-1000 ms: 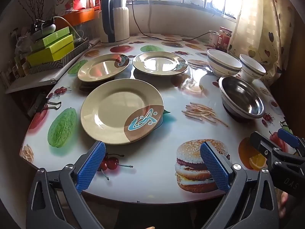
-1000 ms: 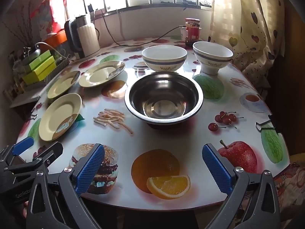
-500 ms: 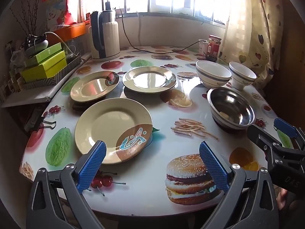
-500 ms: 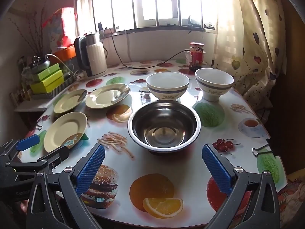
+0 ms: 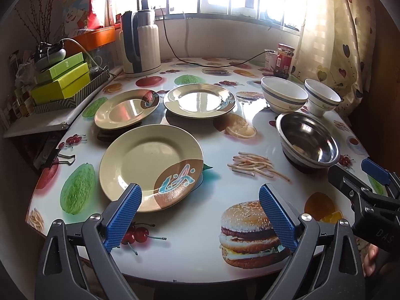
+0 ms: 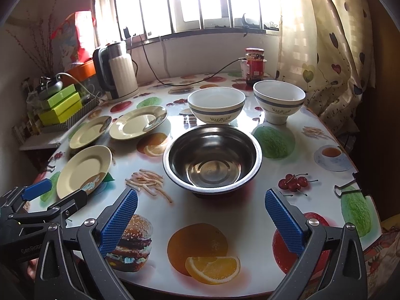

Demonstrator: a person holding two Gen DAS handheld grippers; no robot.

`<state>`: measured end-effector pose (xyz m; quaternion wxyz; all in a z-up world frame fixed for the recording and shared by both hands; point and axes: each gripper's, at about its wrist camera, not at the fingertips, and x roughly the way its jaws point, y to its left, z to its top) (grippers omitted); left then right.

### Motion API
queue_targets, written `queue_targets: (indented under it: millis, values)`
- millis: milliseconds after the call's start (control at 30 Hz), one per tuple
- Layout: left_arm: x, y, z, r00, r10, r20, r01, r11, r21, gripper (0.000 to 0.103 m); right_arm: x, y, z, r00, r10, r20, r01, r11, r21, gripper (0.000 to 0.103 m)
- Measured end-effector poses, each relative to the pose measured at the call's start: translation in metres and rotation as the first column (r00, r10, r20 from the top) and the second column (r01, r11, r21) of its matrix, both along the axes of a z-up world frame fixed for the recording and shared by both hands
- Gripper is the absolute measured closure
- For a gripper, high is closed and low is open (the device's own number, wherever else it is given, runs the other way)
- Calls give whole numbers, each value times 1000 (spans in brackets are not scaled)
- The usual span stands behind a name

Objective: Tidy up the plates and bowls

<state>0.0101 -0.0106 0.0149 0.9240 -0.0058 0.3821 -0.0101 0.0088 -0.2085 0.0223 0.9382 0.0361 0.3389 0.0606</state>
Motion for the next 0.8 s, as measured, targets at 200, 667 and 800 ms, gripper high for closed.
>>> queue_targets:
  millis: [200, 667, 800]
  values:
    - [-1, 0, 0, 1000, 0, -2, 0, 1000, -1, 8, -1, 0, -1, 1000, -3, -2, 3, 1000, -4, 0]
    - [-1, 0, -1, 1000, 3, -6, -3, 1000, 0, 8, 0, -2, -3, 1000, -4, -12, 4, 1000, 1, 0]
    - [-1, 1, -2, 1000, 4, -8, -4, 1000, -1, 8, -1, -1, -4, 1000, -4, -12, 4, 1000, 1, 0]
